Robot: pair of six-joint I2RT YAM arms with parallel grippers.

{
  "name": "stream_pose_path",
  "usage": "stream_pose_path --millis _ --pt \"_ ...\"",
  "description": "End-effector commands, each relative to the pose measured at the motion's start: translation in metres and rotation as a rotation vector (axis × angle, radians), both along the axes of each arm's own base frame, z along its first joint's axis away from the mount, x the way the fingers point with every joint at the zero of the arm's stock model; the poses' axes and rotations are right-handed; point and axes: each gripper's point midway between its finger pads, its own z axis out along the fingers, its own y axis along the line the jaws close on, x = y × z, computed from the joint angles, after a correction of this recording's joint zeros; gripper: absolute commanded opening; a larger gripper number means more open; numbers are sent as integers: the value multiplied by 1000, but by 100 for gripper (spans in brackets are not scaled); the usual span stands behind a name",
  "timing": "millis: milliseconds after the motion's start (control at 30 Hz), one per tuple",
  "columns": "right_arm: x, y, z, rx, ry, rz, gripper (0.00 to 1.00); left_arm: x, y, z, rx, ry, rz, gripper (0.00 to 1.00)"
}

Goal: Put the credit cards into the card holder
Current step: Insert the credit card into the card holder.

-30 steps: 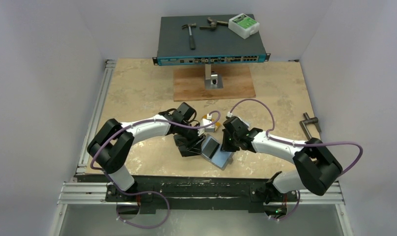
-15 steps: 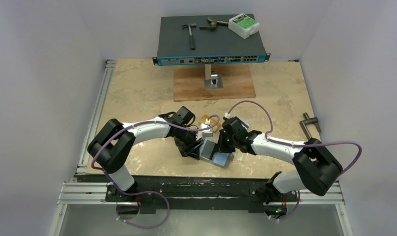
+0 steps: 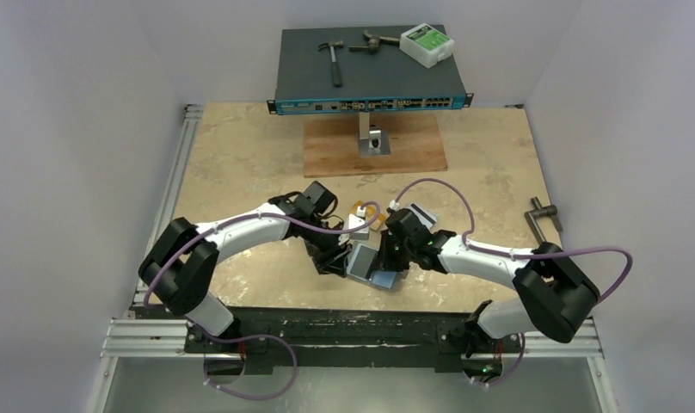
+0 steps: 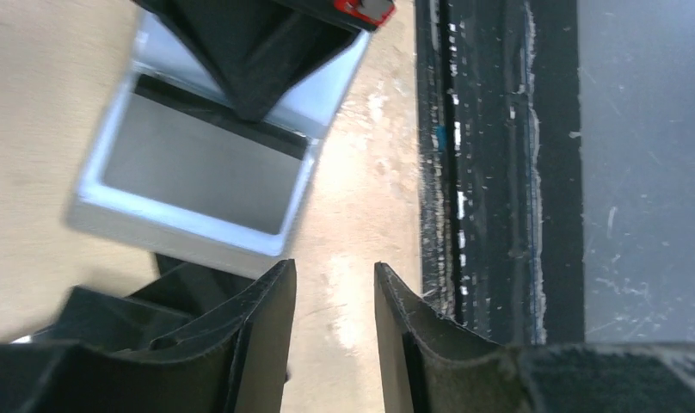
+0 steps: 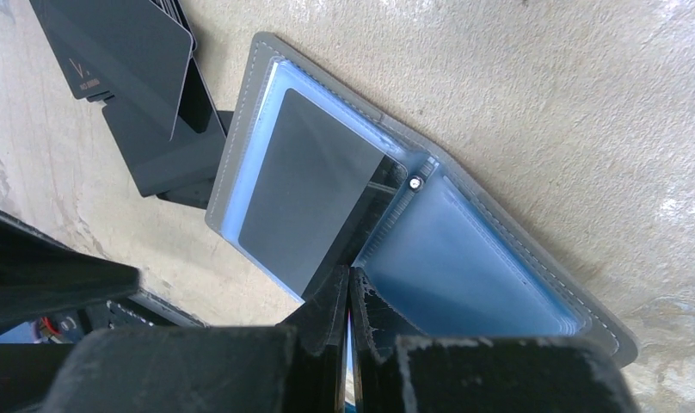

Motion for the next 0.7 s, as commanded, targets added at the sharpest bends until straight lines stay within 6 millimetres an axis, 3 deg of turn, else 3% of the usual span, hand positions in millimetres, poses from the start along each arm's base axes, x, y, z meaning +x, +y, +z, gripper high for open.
stream_pose_path --millis 0,133,300,433,667 --pt "5 6 16 33 -31 7 0 39 -5 36 -62 -204 -11 38" --pt "2 2 16 26 -30 3 0 62 -6 29 0 -297 22 37" --pt "2 -3 10 -10 -21 -8 0 78 -13 12 92 -364 21 35" --pt "2 -9 3 -53 -10 -6 0 77 -18 -5 117 -364 18 32" --pt "-1 -17 -5 -95 -3 -9 0 53 -14 -22 54 -245 43 29"
